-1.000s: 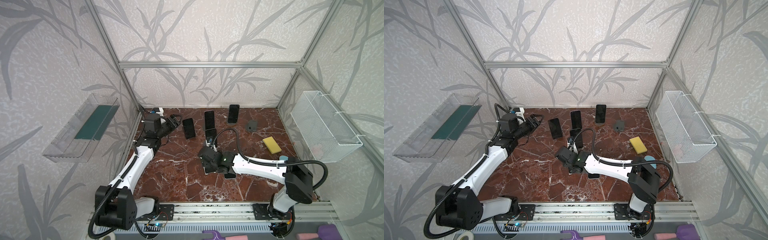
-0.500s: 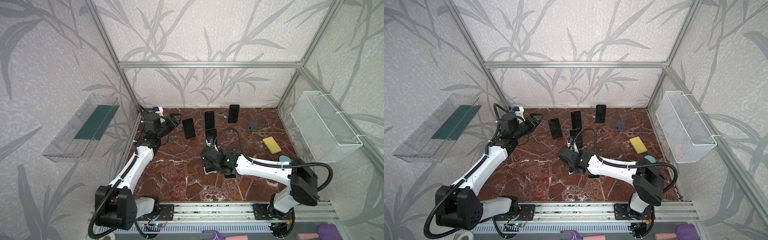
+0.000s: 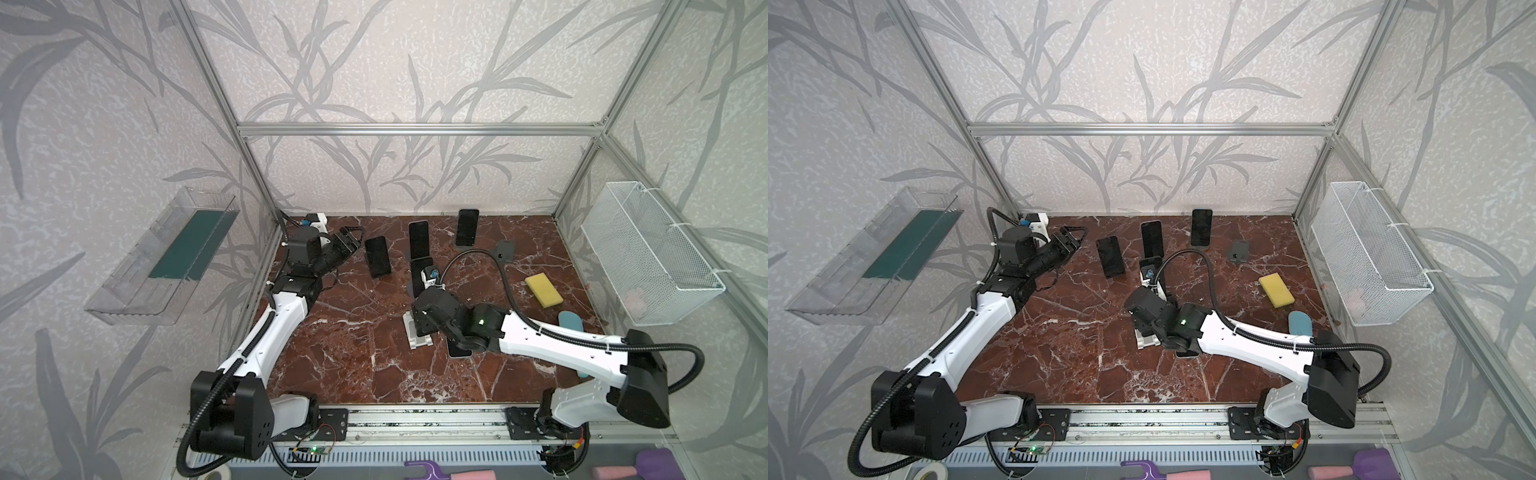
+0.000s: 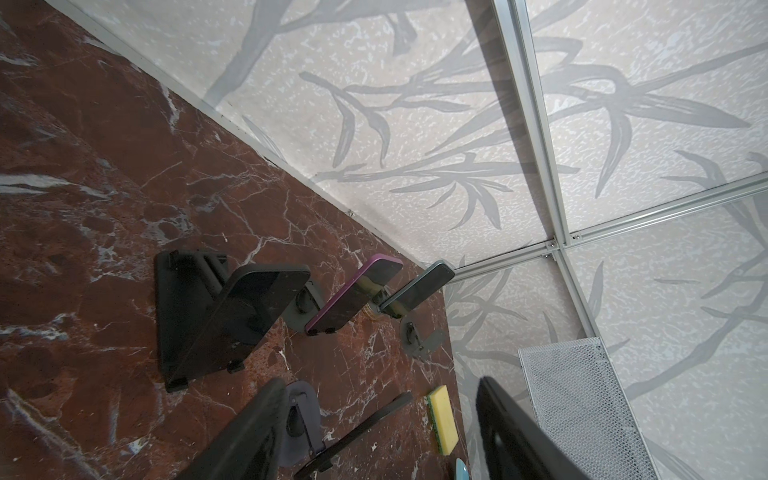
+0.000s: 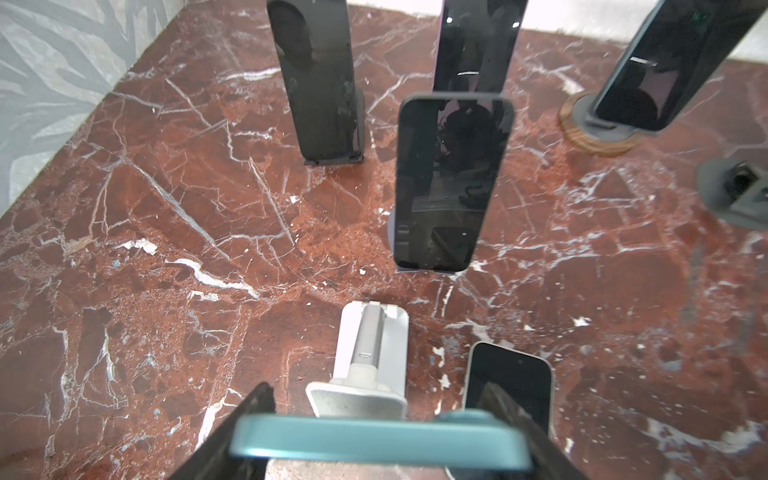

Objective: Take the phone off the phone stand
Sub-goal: 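Lift the teal-framed phone off the white stand with the right gripper, then carry the held phone toward the white-framed phone nearer the robot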

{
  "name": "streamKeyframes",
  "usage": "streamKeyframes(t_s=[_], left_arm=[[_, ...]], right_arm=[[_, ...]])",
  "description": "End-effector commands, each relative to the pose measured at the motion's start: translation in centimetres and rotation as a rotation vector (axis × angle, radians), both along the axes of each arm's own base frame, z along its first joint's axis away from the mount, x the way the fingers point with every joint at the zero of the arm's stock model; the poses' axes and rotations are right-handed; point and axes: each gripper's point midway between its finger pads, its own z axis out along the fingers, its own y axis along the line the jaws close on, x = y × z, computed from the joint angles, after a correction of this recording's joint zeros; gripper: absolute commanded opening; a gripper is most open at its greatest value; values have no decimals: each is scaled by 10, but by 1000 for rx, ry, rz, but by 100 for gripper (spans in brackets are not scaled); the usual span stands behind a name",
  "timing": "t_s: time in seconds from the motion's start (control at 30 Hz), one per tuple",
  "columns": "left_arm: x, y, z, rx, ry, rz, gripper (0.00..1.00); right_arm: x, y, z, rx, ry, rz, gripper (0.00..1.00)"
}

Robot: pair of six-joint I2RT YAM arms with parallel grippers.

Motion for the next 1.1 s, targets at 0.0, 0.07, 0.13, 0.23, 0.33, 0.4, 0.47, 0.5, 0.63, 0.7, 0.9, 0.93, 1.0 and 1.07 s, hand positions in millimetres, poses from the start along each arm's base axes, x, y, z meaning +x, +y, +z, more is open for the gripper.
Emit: streamKeyframes(t_s=[0.0,0.07,0.13,0.23,0.33,0.4,0.47,0.5,0.63,0.7,0.9,0.93,1.0,1.07], left_arm=[[0,-3,3,-37,-15,-14,72],[-1,-6,4,-53,-17,-18,72],[-2,-9,4,-69,-20,-28,72],[-3,-15,6,-79,-24,-46,72],[-5,-22,6,-81,-24,-65,72],[-7,-30,5,-82,-25,-90,72],[-10,-41,6,-84,-27,-124,72],[-12,-48,6,-86,-28,-144,72],[-20,-70,7,-90,-33,-208,72],[-24,-80,7,-88,-34,-237,72],[-29,-93,3,-80,-28,-270,72],[-29,-93,3,-80,-26,-270,72],[-29,-94,1,-81,-22,-272,72],[-30,-94,2,-83,-24,-274,72]], right_arm=[[0,-34,21,-30,-61,-55,74],[-5,-50,25,-38,-71,-74,74],[-10,-67,27,-46,-78,-100,74],[-16,-98,23,-62,-73,-143,73],[-20,-133,20,-70,-66,-203,74],[-23,-152,19,-67,-67,-225,73],[-26,-170,14,-72,-53,-249,74],[-27,-176,11,-68,-39,-249,73],[-29,-195,-4,-74,17,-255,73],[-29,-199,-11,-80,37,-243,73],[-23,-194,-20,-76,60,-206,73],[-21,-192,-23,-79,70,-200,73],[-19,-189,-29,-84,94,-188,73],[-17,-186,-36,-88,117,-184,73]])
